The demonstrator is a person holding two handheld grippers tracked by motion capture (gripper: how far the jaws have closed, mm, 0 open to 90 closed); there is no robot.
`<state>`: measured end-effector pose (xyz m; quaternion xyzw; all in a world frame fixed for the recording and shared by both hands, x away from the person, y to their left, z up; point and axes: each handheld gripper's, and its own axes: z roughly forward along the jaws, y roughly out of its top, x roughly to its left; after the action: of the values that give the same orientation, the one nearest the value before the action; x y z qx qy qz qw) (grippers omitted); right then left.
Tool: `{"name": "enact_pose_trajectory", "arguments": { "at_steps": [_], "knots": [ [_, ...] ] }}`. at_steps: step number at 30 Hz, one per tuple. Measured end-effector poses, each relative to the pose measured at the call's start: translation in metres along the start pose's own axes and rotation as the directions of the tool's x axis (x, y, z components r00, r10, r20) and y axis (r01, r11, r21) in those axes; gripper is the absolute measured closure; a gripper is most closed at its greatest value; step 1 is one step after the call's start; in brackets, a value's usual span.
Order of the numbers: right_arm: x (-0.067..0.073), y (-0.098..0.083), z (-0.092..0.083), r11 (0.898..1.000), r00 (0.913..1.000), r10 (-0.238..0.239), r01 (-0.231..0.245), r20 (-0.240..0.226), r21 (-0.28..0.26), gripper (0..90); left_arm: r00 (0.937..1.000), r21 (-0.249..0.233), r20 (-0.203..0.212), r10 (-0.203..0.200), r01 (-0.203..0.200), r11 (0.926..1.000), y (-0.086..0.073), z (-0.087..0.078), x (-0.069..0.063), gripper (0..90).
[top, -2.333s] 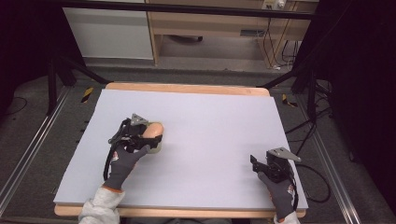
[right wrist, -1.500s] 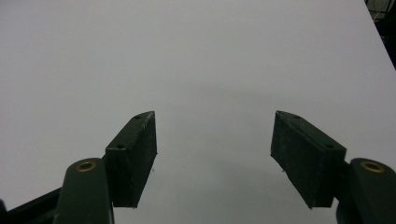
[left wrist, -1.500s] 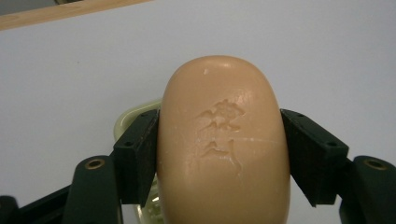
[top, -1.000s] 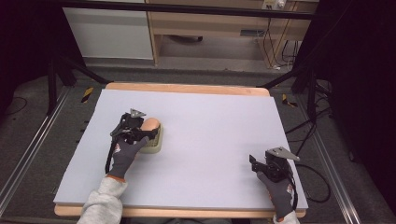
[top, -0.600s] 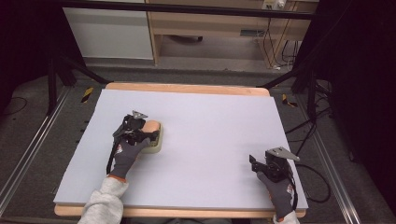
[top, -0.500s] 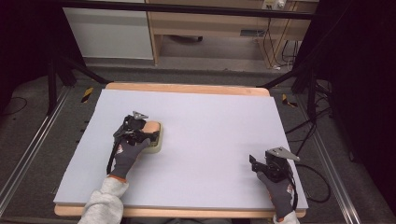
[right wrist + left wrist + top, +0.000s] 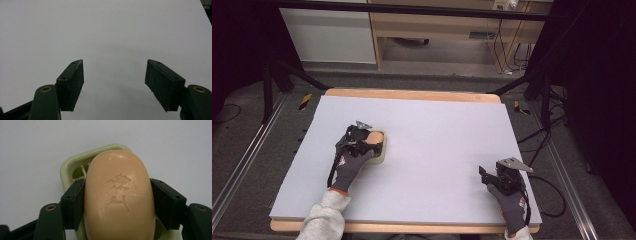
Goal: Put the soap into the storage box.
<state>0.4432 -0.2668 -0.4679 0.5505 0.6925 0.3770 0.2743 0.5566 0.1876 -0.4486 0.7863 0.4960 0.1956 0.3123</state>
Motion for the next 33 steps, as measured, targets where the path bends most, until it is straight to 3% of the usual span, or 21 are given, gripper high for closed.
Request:
{"name": "enact_pose_trajectory", "arguments": {
  "at_steps": [18, 26, 33],
  "knots": [
    [0.0, 0.0, 0.0, 1.0, 1.0, -0.002, 0.002, -0.002, -0.001, 31.0, 0.9997, 0.004, -0.024, -0.003, 0.003, 1.0, -0.002, 0.002, -0.003, 31.6],
    [0.0, 0.0, -0.001, 1.0, 1.0, -0.003, 0.003, -0.001, -0.003, 30.9, 0.9999, 0.005, -0.015, -0.006, 0.006, 1.0, -0.003, 0.001, -0.003, 31.3],
    [0.0, 0.0, 0.0, 1.0, 1.0, -0.002, 0.002, 0.001, -0.001, 30.9, 0.9997, -0.026, -0.005, -0.024, 0.024, 0.9994, -0.003, -0.008, 0.001, 28.4]
  ]
}}
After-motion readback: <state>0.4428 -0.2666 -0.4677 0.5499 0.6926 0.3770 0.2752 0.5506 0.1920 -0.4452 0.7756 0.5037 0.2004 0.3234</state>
